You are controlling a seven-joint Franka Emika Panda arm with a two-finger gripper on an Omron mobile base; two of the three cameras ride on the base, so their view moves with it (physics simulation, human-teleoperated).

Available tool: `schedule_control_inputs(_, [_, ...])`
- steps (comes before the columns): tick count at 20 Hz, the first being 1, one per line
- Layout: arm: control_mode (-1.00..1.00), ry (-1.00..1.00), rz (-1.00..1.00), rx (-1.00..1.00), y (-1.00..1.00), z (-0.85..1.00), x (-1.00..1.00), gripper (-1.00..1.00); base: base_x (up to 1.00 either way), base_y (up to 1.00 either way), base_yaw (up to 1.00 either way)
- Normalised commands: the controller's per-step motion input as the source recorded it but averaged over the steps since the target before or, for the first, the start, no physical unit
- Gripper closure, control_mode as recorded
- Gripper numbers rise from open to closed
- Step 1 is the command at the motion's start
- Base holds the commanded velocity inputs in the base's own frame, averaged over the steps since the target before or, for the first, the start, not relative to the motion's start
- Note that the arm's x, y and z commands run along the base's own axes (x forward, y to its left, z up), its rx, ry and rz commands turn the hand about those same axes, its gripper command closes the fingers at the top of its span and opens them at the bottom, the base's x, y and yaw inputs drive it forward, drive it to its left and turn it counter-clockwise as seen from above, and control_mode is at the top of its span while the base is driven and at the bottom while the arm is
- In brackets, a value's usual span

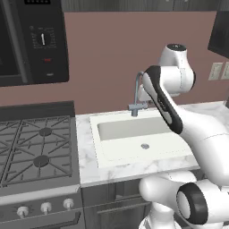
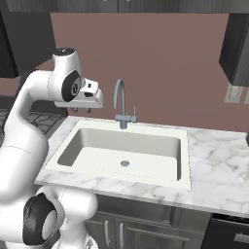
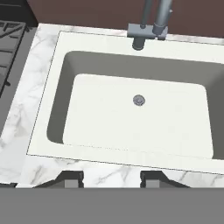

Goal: Navigate to the fridge.

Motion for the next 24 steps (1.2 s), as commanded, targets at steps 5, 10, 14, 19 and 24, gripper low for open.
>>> schedule_control_inputs(5, [-1.0, -0.04, 0.0, 0.03, -0.08, 0.0, -0.63, -1.0, 0.0, 0.0, 0.0])
schedule_control_inputs(10, [-1.0, -0.12, 0.0, 0.03, 0.0, 0.0, -1.0, -1.0, 0.0, 0.0, 0.0])
schedule_control_inputs(14, [-1.0, -0.08, 0.0, 0.0, 0.0, -0.01, -0.99, -1.0, 0.0, 0.0, 0.0])
schedule_control_inputs(19, [-1.0, 0.0, 0.0, 0.0, 0.0, 0.0, -0.21, -1.0, 0.0, 0.0, 0.0])
schedule_control_inputs(24, [1.0, 0.0, 0.0, 0.0, 0.0, 0.0, -0.01, -1.0, -0.06, 0.0, 0.0])
